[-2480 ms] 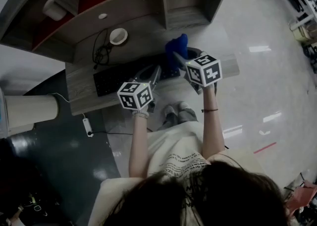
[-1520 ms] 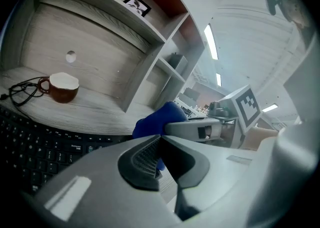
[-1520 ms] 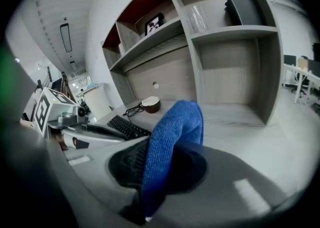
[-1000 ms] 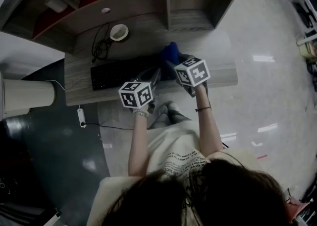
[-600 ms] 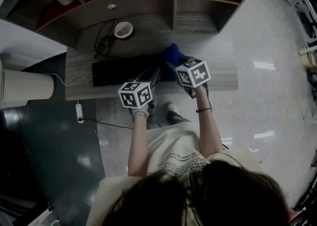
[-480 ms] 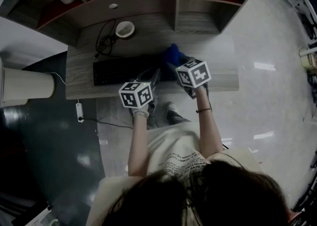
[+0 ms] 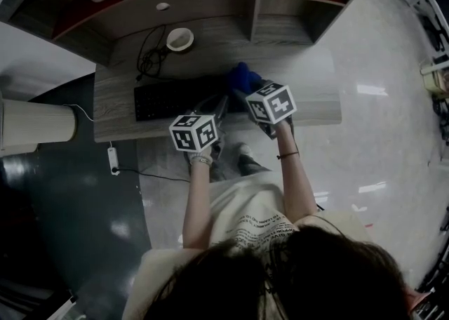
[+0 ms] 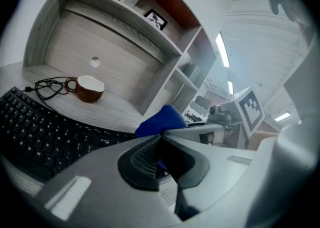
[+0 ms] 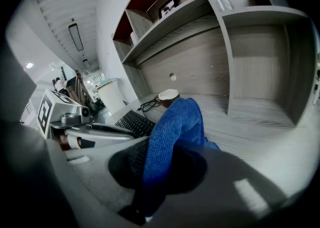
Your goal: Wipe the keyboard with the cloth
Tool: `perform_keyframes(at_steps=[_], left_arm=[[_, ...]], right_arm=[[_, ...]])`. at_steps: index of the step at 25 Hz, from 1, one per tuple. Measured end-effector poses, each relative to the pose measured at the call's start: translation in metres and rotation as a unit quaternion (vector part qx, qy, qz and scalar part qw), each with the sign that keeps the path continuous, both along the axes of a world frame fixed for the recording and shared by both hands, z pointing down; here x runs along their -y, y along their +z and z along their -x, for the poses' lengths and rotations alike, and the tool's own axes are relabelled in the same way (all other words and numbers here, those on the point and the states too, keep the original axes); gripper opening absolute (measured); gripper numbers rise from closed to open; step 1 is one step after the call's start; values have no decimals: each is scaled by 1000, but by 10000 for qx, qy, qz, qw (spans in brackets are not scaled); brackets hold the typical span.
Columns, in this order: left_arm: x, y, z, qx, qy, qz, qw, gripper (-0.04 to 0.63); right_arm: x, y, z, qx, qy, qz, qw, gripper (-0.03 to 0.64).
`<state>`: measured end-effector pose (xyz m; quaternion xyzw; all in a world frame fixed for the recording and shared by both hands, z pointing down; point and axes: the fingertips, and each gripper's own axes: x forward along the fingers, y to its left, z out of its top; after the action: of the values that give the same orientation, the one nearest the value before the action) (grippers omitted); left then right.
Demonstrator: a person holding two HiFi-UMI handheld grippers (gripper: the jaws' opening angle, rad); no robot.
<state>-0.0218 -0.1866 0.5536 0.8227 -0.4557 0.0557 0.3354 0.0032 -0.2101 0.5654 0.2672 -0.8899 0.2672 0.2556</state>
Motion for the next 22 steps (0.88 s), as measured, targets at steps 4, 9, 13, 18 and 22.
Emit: perform_keyframes(at_steps=[4, 9, 13, 18, 22], left_arm=[[-2, -1, 5, -50, 64, -23, 10000, 3], [-5, -2, 17, -74, 90, -16, 9999, 3], [-5, -2, 26, -91, 110, -10, 9999, 3], [-6, -2, 36, -94, 151, 12, 9998, 3], [-7, -2, 45, -87, 177, 21, 9998, 3]], right_arm=[[-1, 0, 5, -31, 75, 19, 10000, 60], [-4, 1, 15, -38, 138, 37, 9999, 60], [-5, 0, 24, -55, 156, 44, 9999, 60], [-6, 1, 35, -65, 185, 62, 9998, 58], [-6, 0, 45, -50, 194, 71, 9998, 60]])
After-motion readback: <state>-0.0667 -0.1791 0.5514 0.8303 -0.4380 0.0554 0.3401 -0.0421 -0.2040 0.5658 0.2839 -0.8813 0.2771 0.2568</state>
